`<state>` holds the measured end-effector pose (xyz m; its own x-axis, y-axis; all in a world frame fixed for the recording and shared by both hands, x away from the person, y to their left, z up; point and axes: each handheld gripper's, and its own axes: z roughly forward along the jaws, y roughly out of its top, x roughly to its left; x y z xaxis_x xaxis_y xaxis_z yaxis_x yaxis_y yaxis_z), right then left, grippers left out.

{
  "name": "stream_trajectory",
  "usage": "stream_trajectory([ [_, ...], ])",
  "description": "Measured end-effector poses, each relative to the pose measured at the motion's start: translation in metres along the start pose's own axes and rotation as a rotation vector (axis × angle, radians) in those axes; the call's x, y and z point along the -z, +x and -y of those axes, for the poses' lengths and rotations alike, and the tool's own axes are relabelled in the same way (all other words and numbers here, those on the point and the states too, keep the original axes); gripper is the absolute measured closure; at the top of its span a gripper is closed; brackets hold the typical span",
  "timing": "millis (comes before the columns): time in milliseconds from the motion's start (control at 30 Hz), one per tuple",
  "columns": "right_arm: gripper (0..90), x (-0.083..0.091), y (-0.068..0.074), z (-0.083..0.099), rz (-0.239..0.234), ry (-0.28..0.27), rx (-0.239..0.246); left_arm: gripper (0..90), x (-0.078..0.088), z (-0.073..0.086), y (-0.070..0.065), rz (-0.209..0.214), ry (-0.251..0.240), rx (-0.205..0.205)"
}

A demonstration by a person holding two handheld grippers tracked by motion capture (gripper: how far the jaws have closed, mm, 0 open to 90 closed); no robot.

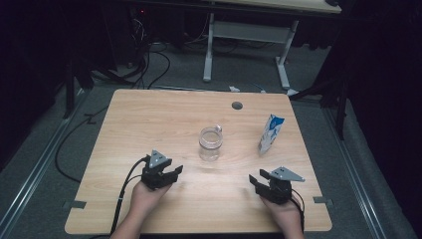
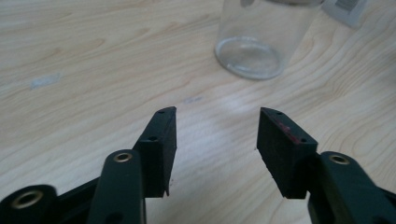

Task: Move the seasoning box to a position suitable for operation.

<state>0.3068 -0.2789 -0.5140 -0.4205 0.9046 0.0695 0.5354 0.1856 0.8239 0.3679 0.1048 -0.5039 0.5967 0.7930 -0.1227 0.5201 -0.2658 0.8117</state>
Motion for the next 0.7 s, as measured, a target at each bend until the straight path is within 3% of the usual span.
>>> stream_trajectory([
  [367,47.7,0.001,0.0,0.0,0.006,-0.011,0.009,59.8,-0.038,-0.042,-0.009,-0.047,-0.017,-0.026],
  [700,48.2,0.002,-0.003,0.002,0.001,-0.013,0.006,64.4,-0.05,-0.07,-0.006,-0.075,-0.073,-0.023],
])
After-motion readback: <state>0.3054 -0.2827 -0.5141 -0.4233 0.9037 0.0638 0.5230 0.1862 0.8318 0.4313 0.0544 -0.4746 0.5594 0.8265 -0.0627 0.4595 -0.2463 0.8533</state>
